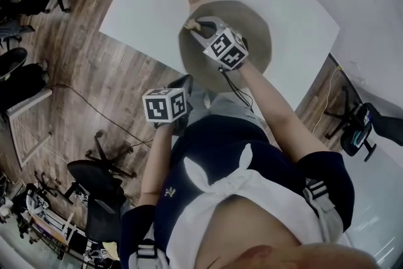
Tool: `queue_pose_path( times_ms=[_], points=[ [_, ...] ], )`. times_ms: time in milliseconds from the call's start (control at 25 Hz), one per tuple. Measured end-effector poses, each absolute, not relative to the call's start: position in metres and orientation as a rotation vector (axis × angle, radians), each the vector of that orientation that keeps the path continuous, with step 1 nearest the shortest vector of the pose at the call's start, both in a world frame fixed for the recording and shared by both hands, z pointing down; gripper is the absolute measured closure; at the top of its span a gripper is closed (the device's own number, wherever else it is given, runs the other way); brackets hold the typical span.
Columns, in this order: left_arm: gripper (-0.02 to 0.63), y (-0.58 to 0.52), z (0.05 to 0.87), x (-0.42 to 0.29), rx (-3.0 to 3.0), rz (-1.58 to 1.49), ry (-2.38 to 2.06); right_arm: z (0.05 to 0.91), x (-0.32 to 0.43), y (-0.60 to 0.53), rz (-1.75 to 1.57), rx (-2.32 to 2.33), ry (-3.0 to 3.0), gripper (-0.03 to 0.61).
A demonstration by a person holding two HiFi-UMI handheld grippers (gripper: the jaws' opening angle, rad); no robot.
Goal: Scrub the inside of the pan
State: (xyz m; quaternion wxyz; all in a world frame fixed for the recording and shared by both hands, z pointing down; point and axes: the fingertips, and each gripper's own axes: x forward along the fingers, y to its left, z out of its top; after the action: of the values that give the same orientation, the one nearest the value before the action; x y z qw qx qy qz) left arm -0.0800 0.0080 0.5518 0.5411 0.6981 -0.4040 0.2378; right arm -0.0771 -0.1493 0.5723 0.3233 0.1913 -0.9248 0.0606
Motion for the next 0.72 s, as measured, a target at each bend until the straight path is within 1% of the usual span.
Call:
queue_pose_path(
  times_ms=[720],
  points=[
    [0.609, 0.007, 0.551, -0.082, 1.674, 0.579, -0.951, 0.576, -0.042, -0.193, 0.334, 0.921, -2.353, 0.486]
  ],
)
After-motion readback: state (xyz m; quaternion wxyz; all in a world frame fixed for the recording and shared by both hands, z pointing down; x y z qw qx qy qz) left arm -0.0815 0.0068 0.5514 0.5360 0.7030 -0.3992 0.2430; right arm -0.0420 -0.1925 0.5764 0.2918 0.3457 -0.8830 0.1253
